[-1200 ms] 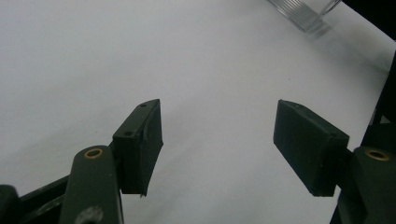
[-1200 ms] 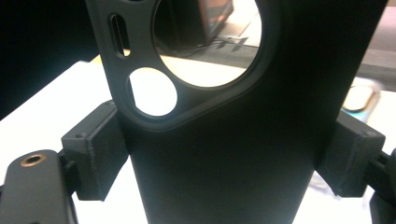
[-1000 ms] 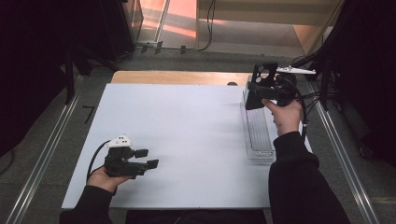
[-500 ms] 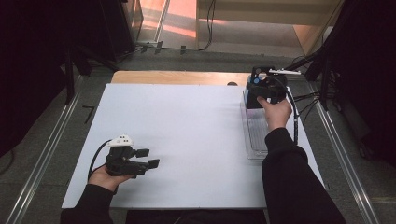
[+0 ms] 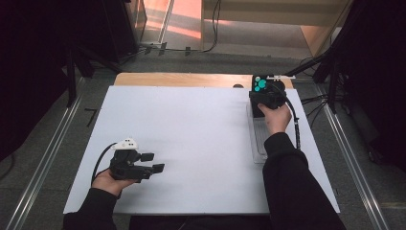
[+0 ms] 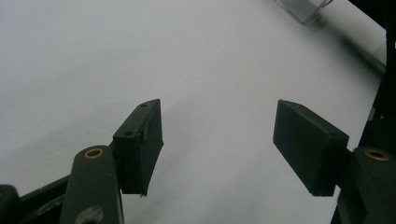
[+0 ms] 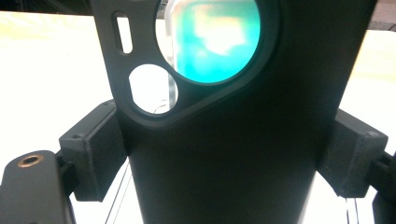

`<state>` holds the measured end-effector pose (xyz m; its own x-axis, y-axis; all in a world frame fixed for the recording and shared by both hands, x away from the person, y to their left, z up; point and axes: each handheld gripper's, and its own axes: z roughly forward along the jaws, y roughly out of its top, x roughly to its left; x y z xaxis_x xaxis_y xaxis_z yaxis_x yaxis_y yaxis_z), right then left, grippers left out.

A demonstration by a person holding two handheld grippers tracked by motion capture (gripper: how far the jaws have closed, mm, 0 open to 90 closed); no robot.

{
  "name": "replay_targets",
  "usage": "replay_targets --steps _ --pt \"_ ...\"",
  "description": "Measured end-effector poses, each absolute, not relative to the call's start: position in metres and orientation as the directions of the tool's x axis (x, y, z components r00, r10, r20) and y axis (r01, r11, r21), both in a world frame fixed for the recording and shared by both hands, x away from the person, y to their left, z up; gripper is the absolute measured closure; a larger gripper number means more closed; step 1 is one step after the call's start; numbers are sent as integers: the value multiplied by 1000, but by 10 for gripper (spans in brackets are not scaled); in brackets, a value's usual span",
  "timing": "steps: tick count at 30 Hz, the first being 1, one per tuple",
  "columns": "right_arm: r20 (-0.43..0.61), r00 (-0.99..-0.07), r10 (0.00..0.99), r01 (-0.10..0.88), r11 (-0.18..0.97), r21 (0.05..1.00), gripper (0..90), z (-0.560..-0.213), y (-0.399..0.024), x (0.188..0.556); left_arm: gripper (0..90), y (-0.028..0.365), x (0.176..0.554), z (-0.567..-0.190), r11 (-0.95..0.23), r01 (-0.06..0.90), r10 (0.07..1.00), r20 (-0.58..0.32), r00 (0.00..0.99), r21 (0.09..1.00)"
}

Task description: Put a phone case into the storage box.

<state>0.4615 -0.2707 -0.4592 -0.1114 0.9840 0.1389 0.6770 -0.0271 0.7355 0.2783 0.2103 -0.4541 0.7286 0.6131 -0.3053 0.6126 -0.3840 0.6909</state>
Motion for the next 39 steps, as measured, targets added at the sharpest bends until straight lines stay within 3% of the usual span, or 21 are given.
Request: replay_targets --steps 6,8,17,28,30,33,35,39 --pt "117 -124 985 680 -1 733 78 -460 -269 459 328 209 278 -454 -385 611 608 -309 732 692" --pt "130 -118 984 670 -17 742 0 -458 -271 457 328 208 278 -454 -385 609 605 -310 734 694" --pt "151 -148 978 660 -16 751 0 -433 -271 440 328 209 280 -454 -382 613 609 -311 730 692" --pt "301 -371 878 686 41 726 0 -414 -242 406 327 211 281 -452 -374 617 609 -319 726 692" --pt "313 -409 857 686 63 725 57 -413 -237 400 327 212 281 -452 -372 618 607 -323 726 693" --pt "326 -474 818 684 109 722 72 -412 -229 389 327 213 281 -452 -374 621 604 -327 727 689" --pt "320 -509 799 679 145 719 190 -412 -224 379 327 213 281 -452 -374 621 600 -331 728 688" --pt "315 -595 739 663 231 712 251 -414 -216 357 326 214 281 -451 -375 621 594 -336 731 689"
